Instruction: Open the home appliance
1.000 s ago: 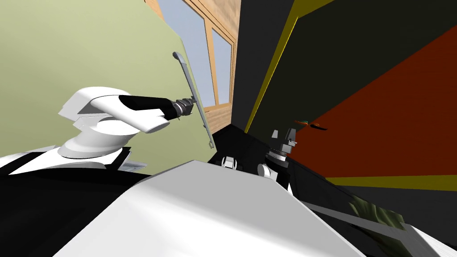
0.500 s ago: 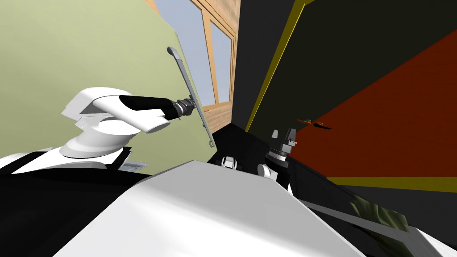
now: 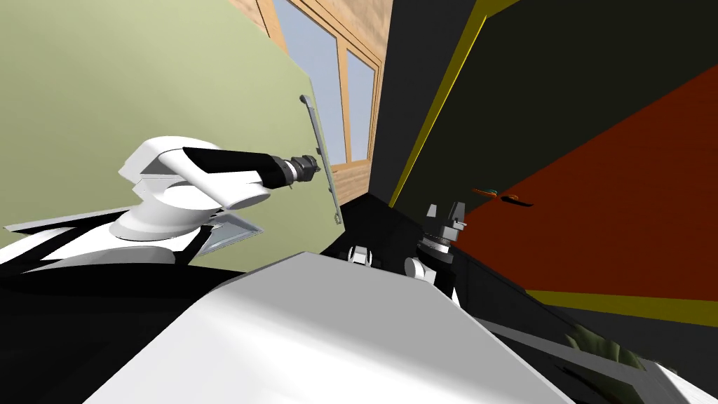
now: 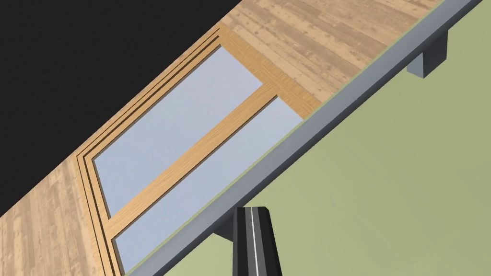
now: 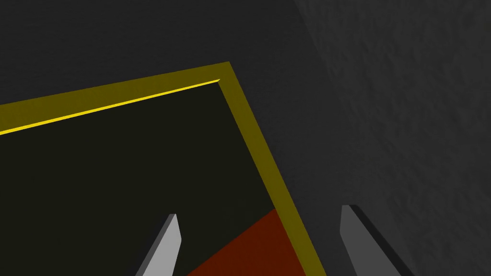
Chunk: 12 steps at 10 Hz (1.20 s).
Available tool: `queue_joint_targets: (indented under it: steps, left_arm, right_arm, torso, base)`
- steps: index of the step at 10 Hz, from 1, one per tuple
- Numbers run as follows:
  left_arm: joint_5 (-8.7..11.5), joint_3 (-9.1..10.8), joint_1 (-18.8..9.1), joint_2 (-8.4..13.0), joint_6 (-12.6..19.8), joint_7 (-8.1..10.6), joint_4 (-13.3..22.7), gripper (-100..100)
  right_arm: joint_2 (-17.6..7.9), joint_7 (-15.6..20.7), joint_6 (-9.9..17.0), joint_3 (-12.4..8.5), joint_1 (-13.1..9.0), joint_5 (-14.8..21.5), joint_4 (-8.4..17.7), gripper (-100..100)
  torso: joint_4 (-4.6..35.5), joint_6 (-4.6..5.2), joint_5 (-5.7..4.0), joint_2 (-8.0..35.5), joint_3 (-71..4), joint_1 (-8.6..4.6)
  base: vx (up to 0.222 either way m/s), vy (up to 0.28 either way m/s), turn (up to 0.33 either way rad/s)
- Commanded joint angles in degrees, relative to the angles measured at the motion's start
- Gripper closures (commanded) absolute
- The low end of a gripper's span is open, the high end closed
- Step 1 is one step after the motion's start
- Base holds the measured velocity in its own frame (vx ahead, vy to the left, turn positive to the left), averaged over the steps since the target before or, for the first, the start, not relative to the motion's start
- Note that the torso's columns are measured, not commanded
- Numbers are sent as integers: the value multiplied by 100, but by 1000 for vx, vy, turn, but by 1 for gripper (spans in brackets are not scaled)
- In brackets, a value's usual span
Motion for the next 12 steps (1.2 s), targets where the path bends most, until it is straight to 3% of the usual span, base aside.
queue_joint_targets:
  steps: [1, 4, 6, 7, 12]
  left_arm:
    - [457, -157, -193, 24, -455, -183, -162, 100]
    - [962, -455, -499, 65, -1047, -403, -247, 100]
    - [922, -366, -394, 36, -1030, -393, -252, 100]
    - [913, -376, -407, 34, -1050, -393, -53, -100]
    - [755, -370, -404, -13, -1070, -454, 562, -100]
  right_arm:
    - [0, 0, 0, 1, 0, 0, 0, 0]
    - [0, 0, 0, 0, -1, 0, 0, 0]
    - [0, 0, 0, 0, 0, 0, 0, 0]
    - [-1, 0, 0, 0, 1, 0, 0, 0]
    - [-1, 0, -1, 0, 3, 0, 0, 0]
  torso:
    - [2, 1, -4, 5, 4, -16]
    - [7, 0, -3, 14, 11, -7]
    - [-6, 3, 0, -24, -13, -1]
    - [-12, 2, 1, -42, -25, -1]
    - [4, 0, -4, 8, 7, -13]
  base:
    - [-228, -69, 213]
    - [-241, -49, 190]
    - [-99, -8, 42]
    - [0, 0, 0]
    - [70, -13, 0]
